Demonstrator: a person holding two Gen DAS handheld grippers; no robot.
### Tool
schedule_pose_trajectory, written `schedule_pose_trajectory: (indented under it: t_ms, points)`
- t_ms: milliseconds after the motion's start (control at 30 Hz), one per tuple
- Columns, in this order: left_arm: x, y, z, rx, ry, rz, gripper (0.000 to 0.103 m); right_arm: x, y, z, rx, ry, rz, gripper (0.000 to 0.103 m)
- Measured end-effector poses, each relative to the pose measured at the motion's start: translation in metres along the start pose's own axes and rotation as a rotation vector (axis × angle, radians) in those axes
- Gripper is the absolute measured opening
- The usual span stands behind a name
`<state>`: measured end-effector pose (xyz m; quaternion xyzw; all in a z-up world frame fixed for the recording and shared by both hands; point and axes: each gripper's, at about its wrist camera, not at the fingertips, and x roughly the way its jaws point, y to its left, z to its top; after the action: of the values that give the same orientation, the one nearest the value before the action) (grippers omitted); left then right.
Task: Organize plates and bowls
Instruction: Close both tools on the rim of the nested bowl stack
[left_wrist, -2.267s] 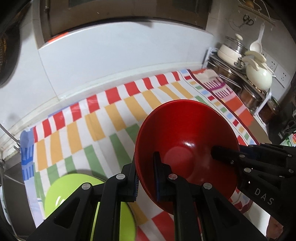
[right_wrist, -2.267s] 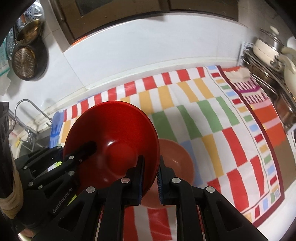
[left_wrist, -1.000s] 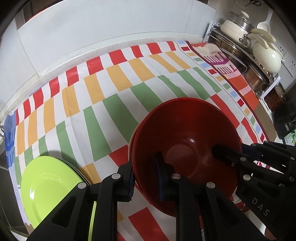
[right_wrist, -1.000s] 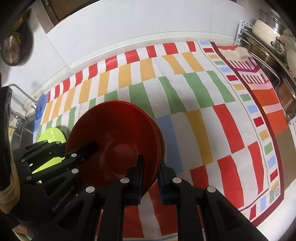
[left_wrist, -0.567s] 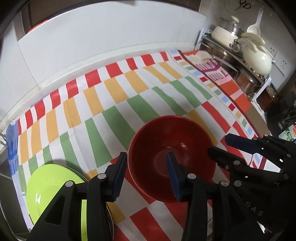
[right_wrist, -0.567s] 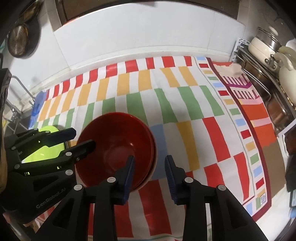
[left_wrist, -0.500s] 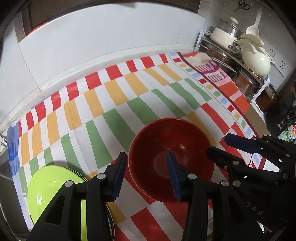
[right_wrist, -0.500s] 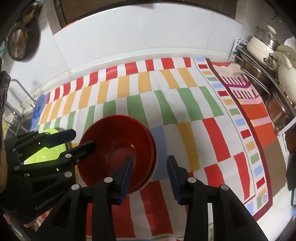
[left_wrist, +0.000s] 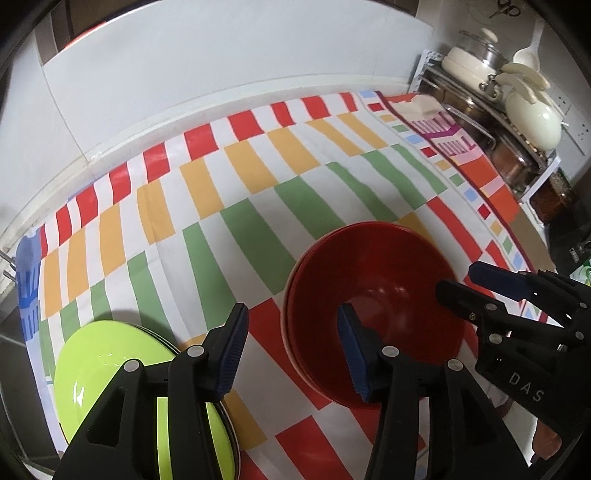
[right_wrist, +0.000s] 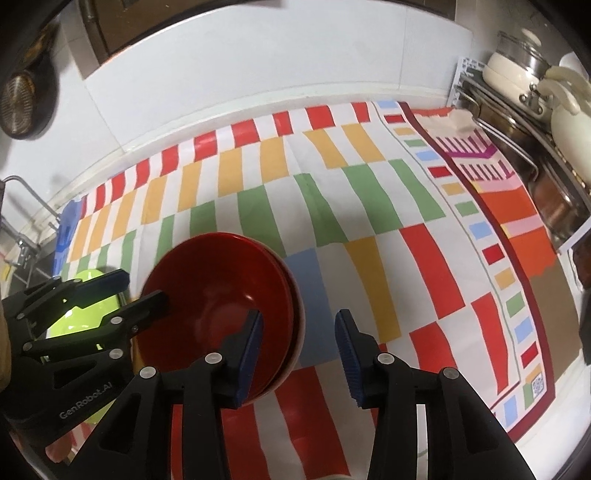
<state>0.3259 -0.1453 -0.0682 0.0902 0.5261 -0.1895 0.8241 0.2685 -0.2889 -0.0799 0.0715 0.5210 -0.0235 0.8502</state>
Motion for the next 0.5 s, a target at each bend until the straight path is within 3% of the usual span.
schedule_pose_trajectory:
  t_ms: [500]
  points:
    - [0.035, 0.005, -0.006, -0.07, 0.1, -0.047, 0.05, 0.045, -0.014, -0.006, 0.126, 0.114, 0.116, 0.041]
